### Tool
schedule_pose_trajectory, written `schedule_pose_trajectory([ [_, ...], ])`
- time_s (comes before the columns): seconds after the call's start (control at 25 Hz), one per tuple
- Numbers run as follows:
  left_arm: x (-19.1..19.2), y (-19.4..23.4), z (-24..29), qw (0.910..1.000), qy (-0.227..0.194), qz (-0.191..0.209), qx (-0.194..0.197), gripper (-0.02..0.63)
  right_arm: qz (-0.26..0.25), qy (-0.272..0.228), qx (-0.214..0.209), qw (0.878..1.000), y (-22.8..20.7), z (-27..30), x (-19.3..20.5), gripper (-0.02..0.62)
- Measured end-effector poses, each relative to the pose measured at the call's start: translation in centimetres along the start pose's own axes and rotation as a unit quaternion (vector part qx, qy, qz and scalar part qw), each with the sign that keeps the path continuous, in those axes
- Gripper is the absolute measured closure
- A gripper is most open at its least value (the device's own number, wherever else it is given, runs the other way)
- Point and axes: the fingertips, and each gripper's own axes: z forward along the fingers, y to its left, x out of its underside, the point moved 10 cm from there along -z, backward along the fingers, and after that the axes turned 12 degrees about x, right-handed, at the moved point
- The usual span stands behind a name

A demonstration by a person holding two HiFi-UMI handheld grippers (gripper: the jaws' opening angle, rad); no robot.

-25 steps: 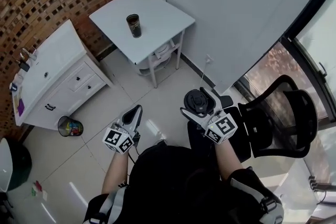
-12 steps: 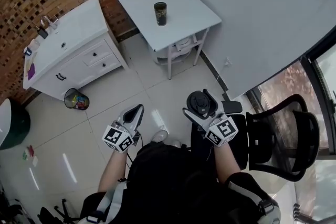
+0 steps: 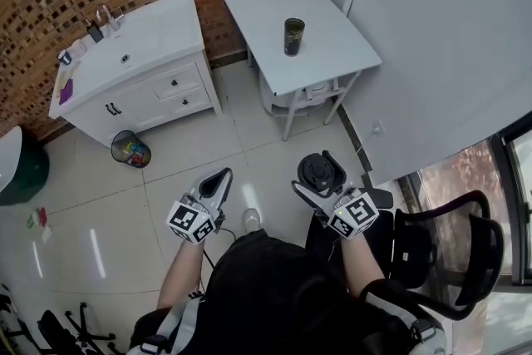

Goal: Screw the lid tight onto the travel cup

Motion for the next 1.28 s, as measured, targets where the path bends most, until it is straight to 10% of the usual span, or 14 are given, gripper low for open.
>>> schedule_pose_trajectory([
  [0.52, -3.3, 10.6, 4.6, 0.9984, -0.046, 0.007, 0.03, 0.604, -0.016, -0.013, 0.019, 1.0, -1.2, 9.2, -1.9, 0.121],
  [1.28, -1.7, 18.6, 8.0, 0.9997, 0.002, -0.025, 0.0, 0.604, 0.009, -0.001, 0.002, 1.0, -7.3, 19.9, -1.8, 0.121],
])
